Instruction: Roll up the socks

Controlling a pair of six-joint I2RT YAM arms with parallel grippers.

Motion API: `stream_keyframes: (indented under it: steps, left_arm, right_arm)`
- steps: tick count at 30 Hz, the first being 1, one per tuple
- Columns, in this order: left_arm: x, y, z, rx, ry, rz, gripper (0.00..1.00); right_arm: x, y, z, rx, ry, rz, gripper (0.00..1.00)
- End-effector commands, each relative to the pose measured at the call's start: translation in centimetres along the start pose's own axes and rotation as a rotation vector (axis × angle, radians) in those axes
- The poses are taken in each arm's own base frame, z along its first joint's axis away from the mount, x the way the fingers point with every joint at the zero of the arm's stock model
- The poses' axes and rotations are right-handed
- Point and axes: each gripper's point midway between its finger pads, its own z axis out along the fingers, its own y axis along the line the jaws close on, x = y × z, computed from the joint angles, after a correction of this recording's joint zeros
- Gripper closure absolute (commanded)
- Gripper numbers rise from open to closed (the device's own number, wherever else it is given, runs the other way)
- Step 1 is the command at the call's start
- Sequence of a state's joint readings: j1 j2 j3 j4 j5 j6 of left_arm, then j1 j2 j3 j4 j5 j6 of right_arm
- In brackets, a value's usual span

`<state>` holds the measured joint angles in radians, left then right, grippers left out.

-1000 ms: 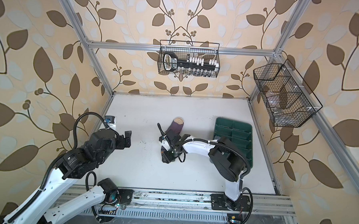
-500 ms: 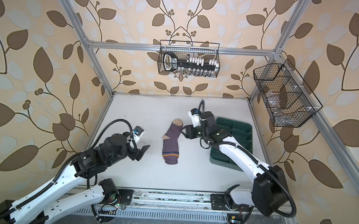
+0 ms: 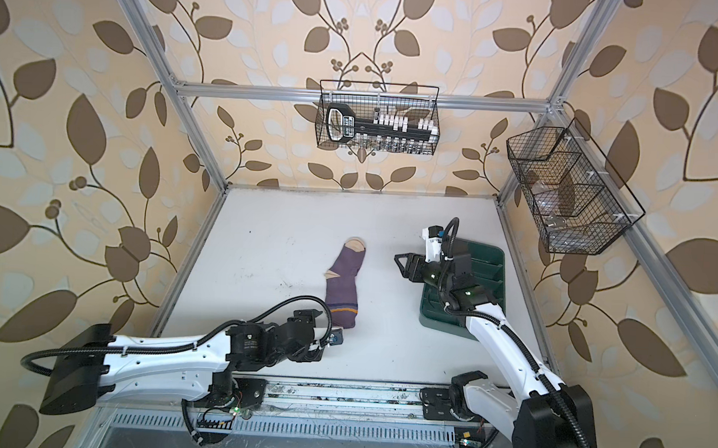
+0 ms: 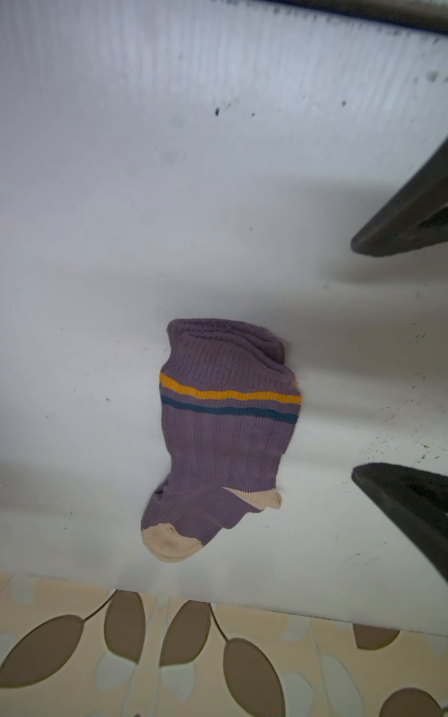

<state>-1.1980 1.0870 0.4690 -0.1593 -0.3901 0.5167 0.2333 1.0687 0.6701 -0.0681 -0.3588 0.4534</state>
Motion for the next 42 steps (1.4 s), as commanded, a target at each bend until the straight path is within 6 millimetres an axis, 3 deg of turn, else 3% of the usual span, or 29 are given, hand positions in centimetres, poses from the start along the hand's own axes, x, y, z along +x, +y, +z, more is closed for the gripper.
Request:
stream_keyframes:
  steps: [1, 9, 25, 33, 36, 39, 42]
  left_arm:
    - [-2.9, 2.3, 1.0, -0.127, -0.087, -0.036, 0.16]
    - [-2.4, 1.0, 3.8, -0.094, 0.019, -0.008, 0.43]
    - [-0.5, -0.7, 6.7, -0.042, 0.164, 0.068, 0.63]
    - [-0.3, -0.6, 6.7, -0.013, 0.194, 0.048, 1.0]
    - [0.0, -0.9, 5.8, 0.12, 0.208, -0.038, 1.0]
    - [-0.4, 0.8, 4.4, 0.19, 0.164, -0.188, 0.98]
    - [-0.5, 2.5, 3.4, 0.227, 0.097, -0.298, 0.83]
  right_arm:
    - [0.1, 0.6, -0.1, -0.05, -0.016, -0.016, 0.35]
    - [0.3, 0.2, -0.6, -0.039, 0.01, -0.044, 0.35]
    - [-0.4, 0.1, -1.9, -0.037, -0.035, -0.045, 0.34]
    - [-0.5, 0.1, -2.3, -0.023, -0.038, -0.061, 0.33]
    - [-0.4, -0.8, -2.3, 0.032, -0.036, -0.085, 0.34]
    - [0.0, -1.6, -2.2, 0.095, -0.036, -0.126, 0.36]
    - [0.6, -0.1, -1.7, 0.078, -0.063, -0.257, 0.38]
